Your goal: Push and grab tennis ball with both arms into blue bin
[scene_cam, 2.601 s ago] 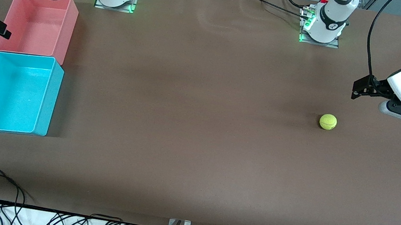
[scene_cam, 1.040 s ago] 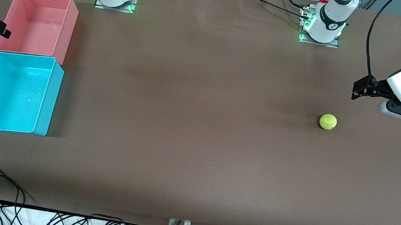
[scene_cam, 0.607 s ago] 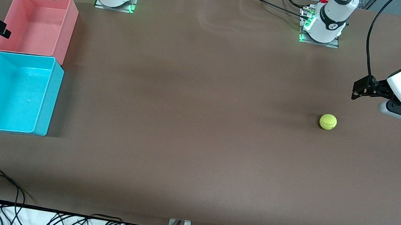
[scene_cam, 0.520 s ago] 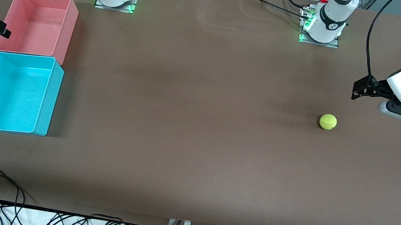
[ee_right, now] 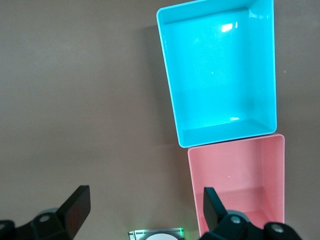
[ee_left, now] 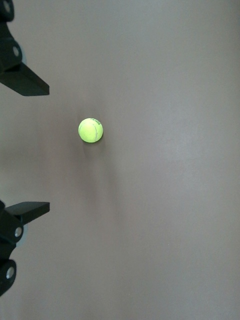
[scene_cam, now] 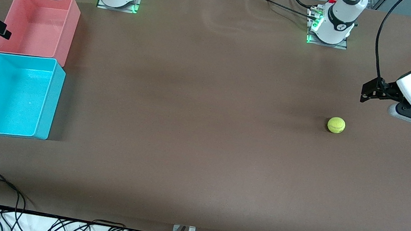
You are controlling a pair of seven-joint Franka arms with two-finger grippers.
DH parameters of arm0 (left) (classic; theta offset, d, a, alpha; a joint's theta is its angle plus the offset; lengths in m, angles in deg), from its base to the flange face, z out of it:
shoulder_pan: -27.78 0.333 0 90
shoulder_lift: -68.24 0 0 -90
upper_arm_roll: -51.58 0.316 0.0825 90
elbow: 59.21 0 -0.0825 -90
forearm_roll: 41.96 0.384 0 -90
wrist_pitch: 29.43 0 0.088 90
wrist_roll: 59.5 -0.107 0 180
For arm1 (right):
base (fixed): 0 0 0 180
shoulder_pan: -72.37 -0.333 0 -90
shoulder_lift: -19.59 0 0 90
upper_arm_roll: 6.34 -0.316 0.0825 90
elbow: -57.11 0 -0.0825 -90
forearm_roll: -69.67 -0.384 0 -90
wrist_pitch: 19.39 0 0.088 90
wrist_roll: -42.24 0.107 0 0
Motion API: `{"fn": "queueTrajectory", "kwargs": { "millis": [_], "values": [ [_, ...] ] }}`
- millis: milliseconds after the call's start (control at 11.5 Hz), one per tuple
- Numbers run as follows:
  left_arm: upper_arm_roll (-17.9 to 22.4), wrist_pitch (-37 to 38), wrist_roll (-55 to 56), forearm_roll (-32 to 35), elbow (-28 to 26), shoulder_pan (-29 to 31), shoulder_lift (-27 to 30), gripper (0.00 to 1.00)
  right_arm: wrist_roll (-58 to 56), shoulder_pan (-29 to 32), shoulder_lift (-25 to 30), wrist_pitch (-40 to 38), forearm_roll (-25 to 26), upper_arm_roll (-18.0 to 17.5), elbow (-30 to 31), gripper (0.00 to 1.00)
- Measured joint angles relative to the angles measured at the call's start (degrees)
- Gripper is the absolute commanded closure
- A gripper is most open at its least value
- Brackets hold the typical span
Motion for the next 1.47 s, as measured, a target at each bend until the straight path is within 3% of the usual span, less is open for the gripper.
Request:
{"fn": "queueTrajectory", "kwargs": {
  "millis": [173, 260, 347, 434, 520, 954, 1474],
  "values": [
    [0.0, 0.0, -0.01, 0.0, 0.0, 0.0, -0.03, 0.53, 0.0, 0.0, 0.0, 0.0, 0.0, 0.0, 0.0, 0.0],
    [-0.01, 0.0, -0.27, 0.0, 0.0, 0.0, -0.03, 0.78, 0.0, 0.0, 0.0, 0.0, 0.0, 0.0, 0.0, 0.0],
    [-0.02, 0.0, -1.68, 0.0, 0.0, 0.0, -0.03, 0.91, 0.0, 0.0, 0.0, 0.0, 0.0, 0.0, 0.0, 0.0],
    [0.0, 0.0, -3.79, 0.0, 0.0, 0.0, -0.03, 0.96, 0.0, 0.0, 0.0, 0.0, 0.0, 0.0, 0.0, 0.0],
    [0.03, 0.0, -5.22, 0.0, 0.0, 0.02, -0.03, 1.0, 0.0, 0.0, 0.0, 0.0, 0.0, 0.0, 0.0, 0.0],
    [0.1, 0.18, -13.31, 0.08, -0.86, 1.31, -0.06, 1.0, 0.0, 0.0, 0.0, 0.0, 0.0, 0.0, 0.0, 0.0],
    [0.2, -7.84, -46.59, 5.41, -8.64, 6.43, -0.18, 1.0, 0.0, -0.03, 0.0, 0.0, 0.0, -0.05, 0.0, 0.0]
  ]
}}
